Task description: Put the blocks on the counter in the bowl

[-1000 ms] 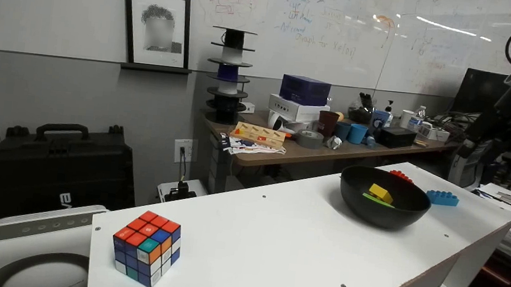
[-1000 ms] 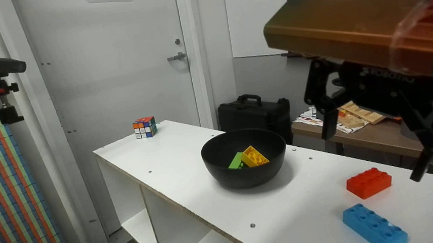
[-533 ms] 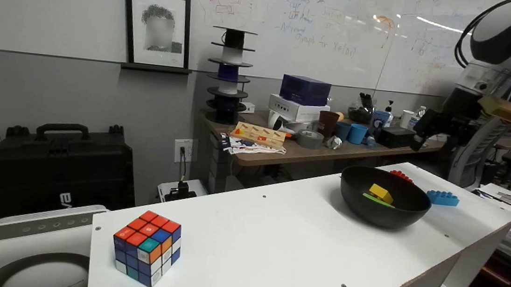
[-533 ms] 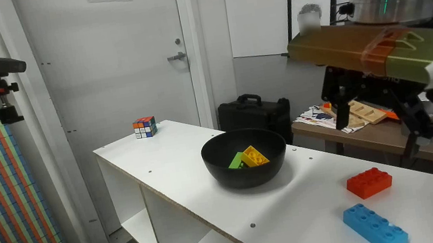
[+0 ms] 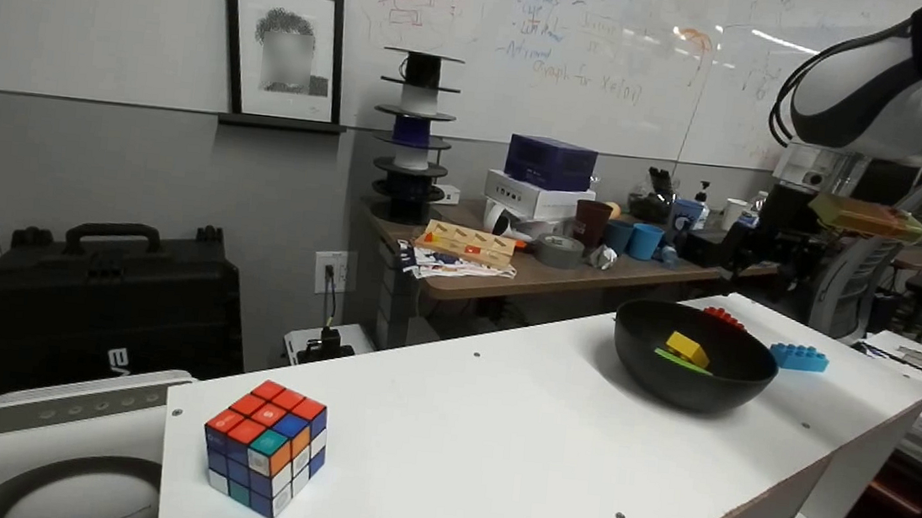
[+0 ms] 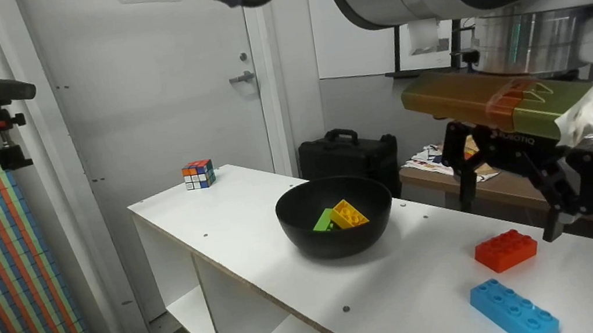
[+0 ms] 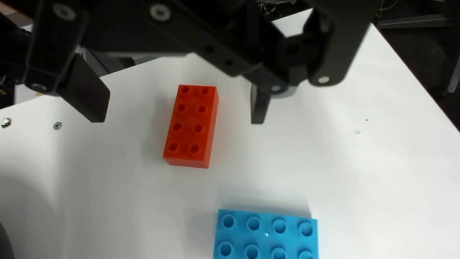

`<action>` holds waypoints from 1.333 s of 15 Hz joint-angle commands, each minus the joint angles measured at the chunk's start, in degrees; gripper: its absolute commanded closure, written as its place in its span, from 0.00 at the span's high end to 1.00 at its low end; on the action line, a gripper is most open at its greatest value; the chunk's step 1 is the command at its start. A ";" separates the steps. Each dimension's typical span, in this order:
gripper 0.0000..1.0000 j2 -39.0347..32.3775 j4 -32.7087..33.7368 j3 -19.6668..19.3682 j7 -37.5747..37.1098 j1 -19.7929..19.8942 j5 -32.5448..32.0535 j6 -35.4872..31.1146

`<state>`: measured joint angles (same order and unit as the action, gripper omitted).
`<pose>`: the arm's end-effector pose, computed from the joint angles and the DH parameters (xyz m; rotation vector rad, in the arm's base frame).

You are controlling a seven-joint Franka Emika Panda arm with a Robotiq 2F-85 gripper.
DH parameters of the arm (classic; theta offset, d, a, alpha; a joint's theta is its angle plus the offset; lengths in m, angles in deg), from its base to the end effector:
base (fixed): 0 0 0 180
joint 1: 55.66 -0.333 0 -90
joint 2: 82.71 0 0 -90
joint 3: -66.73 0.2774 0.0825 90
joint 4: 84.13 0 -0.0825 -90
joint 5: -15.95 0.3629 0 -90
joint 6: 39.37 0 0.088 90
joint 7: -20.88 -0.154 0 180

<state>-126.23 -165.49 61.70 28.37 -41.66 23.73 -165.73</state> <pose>0.6562 -0.2078 0.1874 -3.0734 0.3947 -0.0624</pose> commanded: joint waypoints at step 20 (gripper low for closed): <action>0.27 -8.26 6.93 0.87 1.27 0.69 -2.29 0.85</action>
<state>-134.05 -159.37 62.33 29.09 -40.77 22.97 -165.44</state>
